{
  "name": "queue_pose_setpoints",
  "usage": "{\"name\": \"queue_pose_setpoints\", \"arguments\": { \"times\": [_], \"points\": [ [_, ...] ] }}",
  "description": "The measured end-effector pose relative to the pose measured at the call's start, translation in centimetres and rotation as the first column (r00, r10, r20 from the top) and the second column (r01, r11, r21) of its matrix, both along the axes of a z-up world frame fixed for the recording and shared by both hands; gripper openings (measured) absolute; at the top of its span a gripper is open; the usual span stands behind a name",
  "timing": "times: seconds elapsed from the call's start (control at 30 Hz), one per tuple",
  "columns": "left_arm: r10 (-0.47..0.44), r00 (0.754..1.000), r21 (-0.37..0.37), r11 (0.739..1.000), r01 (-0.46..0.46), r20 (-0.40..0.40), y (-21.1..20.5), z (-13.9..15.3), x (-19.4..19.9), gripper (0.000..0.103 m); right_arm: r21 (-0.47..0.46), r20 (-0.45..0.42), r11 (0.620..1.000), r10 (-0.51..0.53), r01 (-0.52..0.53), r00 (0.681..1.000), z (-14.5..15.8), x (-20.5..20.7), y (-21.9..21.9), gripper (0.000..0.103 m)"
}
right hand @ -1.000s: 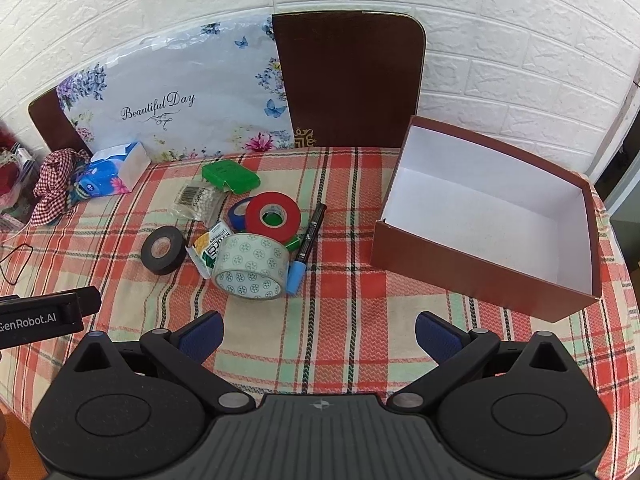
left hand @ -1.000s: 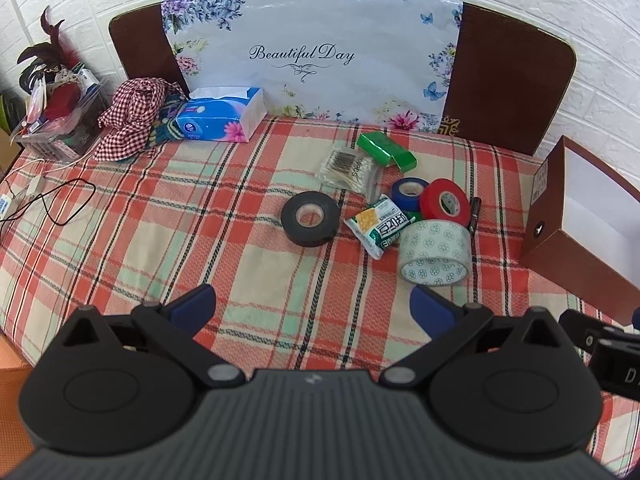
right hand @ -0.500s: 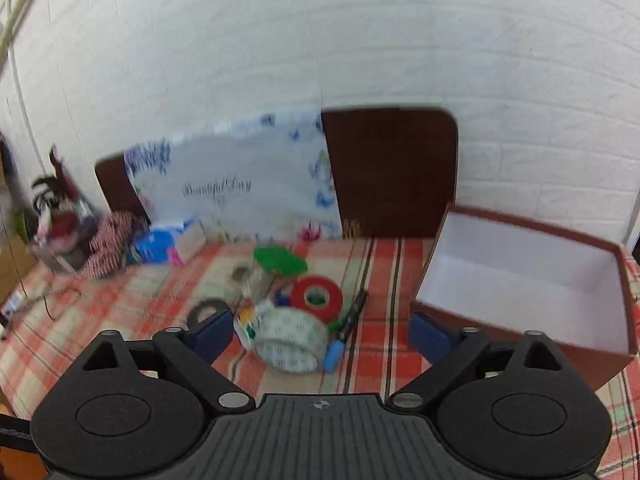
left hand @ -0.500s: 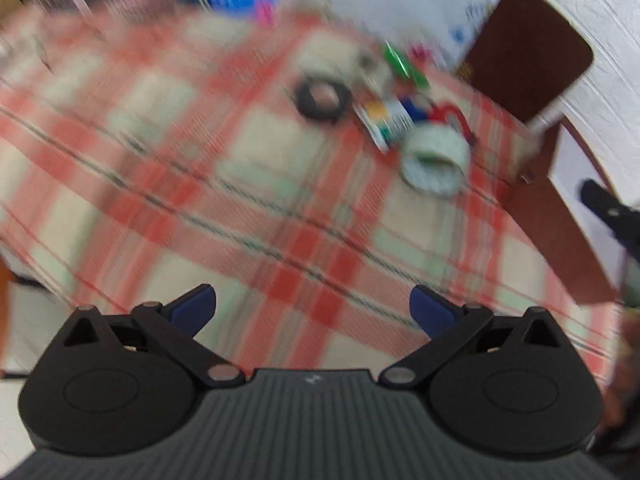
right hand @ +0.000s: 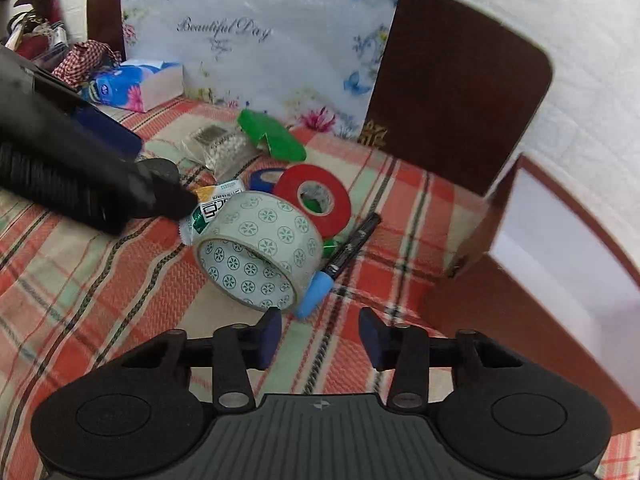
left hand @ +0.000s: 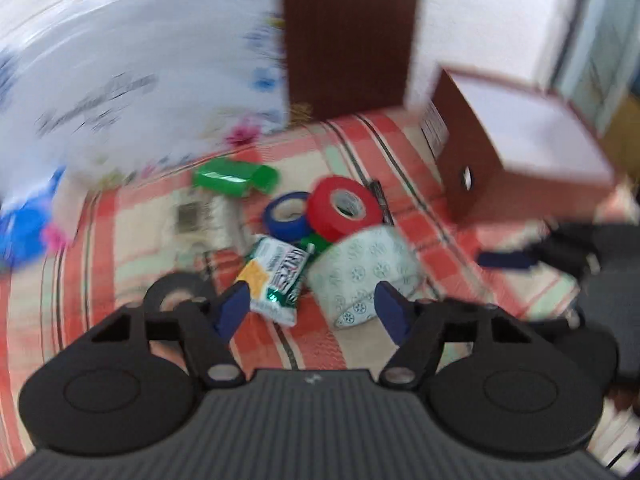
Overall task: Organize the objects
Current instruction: 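Grasp the clear patterned tape roll with the right tool, then lower the clear tape into the brown box and open the right tool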
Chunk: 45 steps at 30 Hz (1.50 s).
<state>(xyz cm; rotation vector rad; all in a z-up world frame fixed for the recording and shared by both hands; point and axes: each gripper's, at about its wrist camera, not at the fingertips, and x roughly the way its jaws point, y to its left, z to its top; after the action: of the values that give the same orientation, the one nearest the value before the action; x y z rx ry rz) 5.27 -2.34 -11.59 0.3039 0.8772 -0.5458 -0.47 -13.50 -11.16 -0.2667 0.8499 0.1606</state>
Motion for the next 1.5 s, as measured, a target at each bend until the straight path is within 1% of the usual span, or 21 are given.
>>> {"name": "queue_pose_setpoints", "arguments": {
  "times": [0.07, 0.1, 0.17, 0.2, 0.23, 0.27, 0.3, 0.37, 0.43, 0.5, 0.6, 0.73, 0.87, 0.93, 1.0, 1.1, 1.17, 1.23, 1.33, 1.4, 1.5],
  "points": [
    [-0.032, 0.999, 0.047, 0.998, 0.032, 0.009, -0.8, -1.1, -0.2, 0.066, 0.014, 0.009, 0.999, 0.048, -0.048, 0.999, -1.1, 1.6, 0.3, 0.039],
    [-0.017, 1.0, 0.073, 0.997, 0.015, 0.023, -1.2, -1.7, 0.0, 0.062, 0.011, 0.011, 0.997, 0.076, -0.076, 0.997, -1.7, 2.4, 0.5, 0.031],
    [0.061, 0.998, 0.126, 0.99, -0.061, 0.001, -1.6, -3.4, 1.1, 0.061, 0.001, -0.013, 0.991, 0.131, -0.131, 0.991, -3.1, 3.9, 0.6, 0.018],
    [0.107, 0.994, 0.125, 0.987, -0.103, -0.026, -1.8, -4.2, 2.2, 0.057, 0.014, -0.013, 0.989, 0.146, -0.145, 0.989, -3.3, 4.3, 0.3, 0.018],
    [0.132, 0.989, 0.119, 0.985, -0.124, -0.061, -2.0, -4.9, 3.0, 0.052, 0.041, -0.009, 0.987, 0.154, -0.153, 0.988, -3.1, 4.6, -0.3, 0.016],
    [0.143, 0.985, 0.109, 0.985, -0.132, -0.1, -2.2, -5.3, 3.4, 0.029, 0.09, -0.017, 0.983, 0.161, -0.159, 0.987, -2.5, 5.0, -1.1, 0.015],
    [0.152, 0.98, 0.085, 0.986, -0.141, -0.131, -2.6, -5.1, 3.3, 0.02, 0.121, -0.022, 0.978, 0.171, -0.167, 0.985, -1.8, 5.2, -1.7, 0.015],
    [0.186, 0.979, 0.057, 0.982, -0.181, -0.083, -3.9, -2.8, 2.4, 0.02, 0.107, 0.031, 0.978, 0.179, -0.181, 0.983, 0.0, 4.8, -2.9, 0.015],
    [0.192, 0.981, 0.025, 0.981, -0.191, -0.002, -5.2, 0.8, 0.8, 0.023, 0.158, 0.093, 0.97, 0.17, -0.183, 0.981, 2.5, 4.1, -5.4, 0.015],
    [0.214, 0.976, -0.041, 0.976, -0.212, 0.034, -6.6, 4.4, -0.4, 0.024, 0.203, 0.157, 0.962, 0.149, -0.18, 0.976, 5.2, 3.2, -8.2, 0.014],
    [0.157, 0.985, -0.082, 0.985, -0.151, 0.071, -11.1, 7.5, -1.0, 0.031, 0.205, 0.251, 0.97, 0.08, -0.133, 0.965, 7.7, 1.6, -12.6, 0.015],
    [-0.007, 0.999, -0.094, 0.996, 0.012, 0.053, -19.0, 7.6, -0.4, 0.037, 0.217, 0.225, 0.974, -0.11, 0.061, 0.968, 7.4, 1.0, -19.2, 0.017],
    [-0.158, 0.987, -0.044, 0.986, 0.159, 0.031, -26.0, 5.0, -0.7, 0.044, 0.213, 0.122, 0.942, -0.288, 0.258, 0.95, 5.3, 1.2, -24.5, 0.019],
    [-0.208, 0.978, -0.007, 0.978, 0.208, 0.002, -28.3, 3.7, -1.0, 0.044, 0.186, 0.07, 0.929, -0.338, 0.32, 0.939, 4.1, 1.3, -25.8, 0.025],
    [-0.215, 0.976, 0.043, 0.976, 0.216, -0.009, -29.3, 2.8, -1.0, 0.044, 0.146, 0.023, 0.918, -0.376, 0.37, 0.926, 3.2, 1.6, -26.3, 0.037],
    [-0.182, 0.983, 0.032, 0.983, 0.182, -0.007, -28.1, 3.7, -1.0, 0.046, 0.166, 0.046, 0.916, -0.376, 0.364, 0.925, 3.5, 0.6, -26.4, 0.046],
    [-0.154, 0.988, 0.016, 0.988, 0.154, 0.014, -26.6, 5.0, -1.5, 0.047, 0.166, 0.083, 0.921, -0.37, 0.354, 0.925, 4.4, -0.1, -25.8, 0.047],
    [-0.109, 0.993, -0.015, 0.994, 0.11, 0.037, -23.5, 6.3, -1.8, 0.051, 0.219, 0.151, 0.919, -0.364, 0.328, 0.919, 5.8, -1.1, -25.1, 0.047],
    [0.017, 1.0, -0.016, 1.0, -0.017, 0.021, -18.5, 6.4, -1.5, 0.057, 0.27, 0.214, 0.935, -0.291, 0.23, 0.932, 7.3, -1.7, -22.6, 0.047],
    [0.132, 0.991, 0.024, 0.991, -0.131, -0.024, -14.9, 5.5, -1.1, 0.057, 0.293, 0.202, 0.943, -0.224, 0.159, 0.954, 7.6, -1.2, -20.6, 0.046],
    [0.289, 0.954, 0.068, 0.956, -0.284, -0.079, -9.3, 3.9, -1.0, 0.057, 0.287, 0.181, 0.956, -0.116, 0.061, 0.976, 7.5, -0.1, -16.6, 0.046]
  ]
}}
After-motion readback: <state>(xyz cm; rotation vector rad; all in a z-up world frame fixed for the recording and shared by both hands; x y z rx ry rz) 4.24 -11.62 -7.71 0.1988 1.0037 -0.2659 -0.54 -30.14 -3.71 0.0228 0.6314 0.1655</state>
